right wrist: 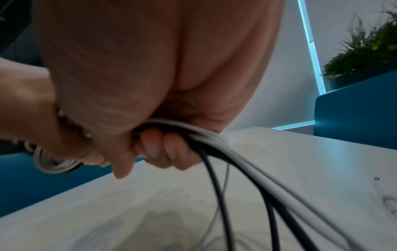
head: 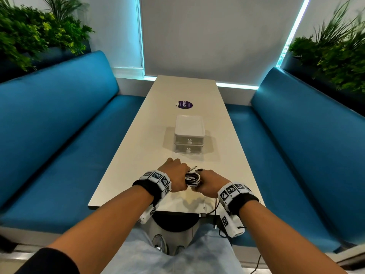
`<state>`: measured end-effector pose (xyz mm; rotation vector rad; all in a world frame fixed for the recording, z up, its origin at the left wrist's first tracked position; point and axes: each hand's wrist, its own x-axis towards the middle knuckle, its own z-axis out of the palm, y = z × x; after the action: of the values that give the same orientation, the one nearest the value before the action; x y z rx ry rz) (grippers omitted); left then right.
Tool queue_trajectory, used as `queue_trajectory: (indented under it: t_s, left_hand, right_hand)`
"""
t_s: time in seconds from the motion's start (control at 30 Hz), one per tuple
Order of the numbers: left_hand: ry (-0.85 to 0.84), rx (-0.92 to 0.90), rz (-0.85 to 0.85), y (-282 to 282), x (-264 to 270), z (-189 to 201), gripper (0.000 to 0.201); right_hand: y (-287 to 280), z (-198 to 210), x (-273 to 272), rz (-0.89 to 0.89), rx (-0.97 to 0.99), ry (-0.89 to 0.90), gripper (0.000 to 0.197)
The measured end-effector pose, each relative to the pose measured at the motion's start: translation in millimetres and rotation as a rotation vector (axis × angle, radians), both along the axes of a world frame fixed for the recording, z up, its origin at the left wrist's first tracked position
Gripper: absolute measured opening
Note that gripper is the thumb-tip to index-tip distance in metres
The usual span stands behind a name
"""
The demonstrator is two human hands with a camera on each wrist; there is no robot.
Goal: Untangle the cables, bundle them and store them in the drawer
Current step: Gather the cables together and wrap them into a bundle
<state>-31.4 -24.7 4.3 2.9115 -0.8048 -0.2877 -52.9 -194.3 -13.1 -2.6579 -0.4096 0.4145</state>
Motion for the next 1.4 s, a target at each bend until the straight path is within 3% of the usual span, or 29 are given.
queue_trajectory:
  t_s: [0.23, 0.4, 0.5, 0.6, 0.77, 0.9, 1.03, 1.2, 1.3, 1.4]
  left_hand:
    - [0.18, -0.196, 0.05, -8, -3, -4, 0.022]
    - [0.334, -0.27, 0.02, -8, -9, -10, 0.014]
    - [0.256, -0.233, -0.011, -8, -7, -16, 0.028]
    - [0.149, -0.213, 0.009, -4, -1, -18, 0.033]
    - [0.087, -0.398, 0.13, 14, 16, -13, 0.036]
    - [0.057, -0.488, 0.22, 21, 25, -10, 0.021]
    - [0.05, -0.593, 0.344, 23, 28, -17, 0.038]
    - [0.038, -0.722, 0.446, 23, 29, -16, 0.027]
    - [0.149, -0.78, 0.491, 17, 20, -17, 0.027]
    - [0.331, -0.761, 0.37, 18, 14, -22, 0.044]
  right_hand:
    - [-9, 11, 3, -0.074, 0.097, 0.041, 0.013]
    - [-12, -2, 4, -0.072, -0.006, 0.063, 0.03]
    - [-12, -1, 2, -0.058, 0.033, 0.048, 0.034]
    - [-13, 4, 2, -0.108, 0.098, 0.037, 0.018]
    - [-20, 4, 1, -0.165, 0.196, 0.057, 0.018]
    - [-16, 3, -3, -0.226, 0.245, 0.014, 0.022]
    - [-11, -1, -6, -0.236, 0.314, -0.002, 0.021]
    - [-12, -15, -16, -0.235, 0.316, 0.08, 0.02]
    - [-7, -16, -14, -0.293, 0.362, 0.023, 0.023]
    - [-4, -10, -15, -0.317, 0.376, -0.021, 0.016]
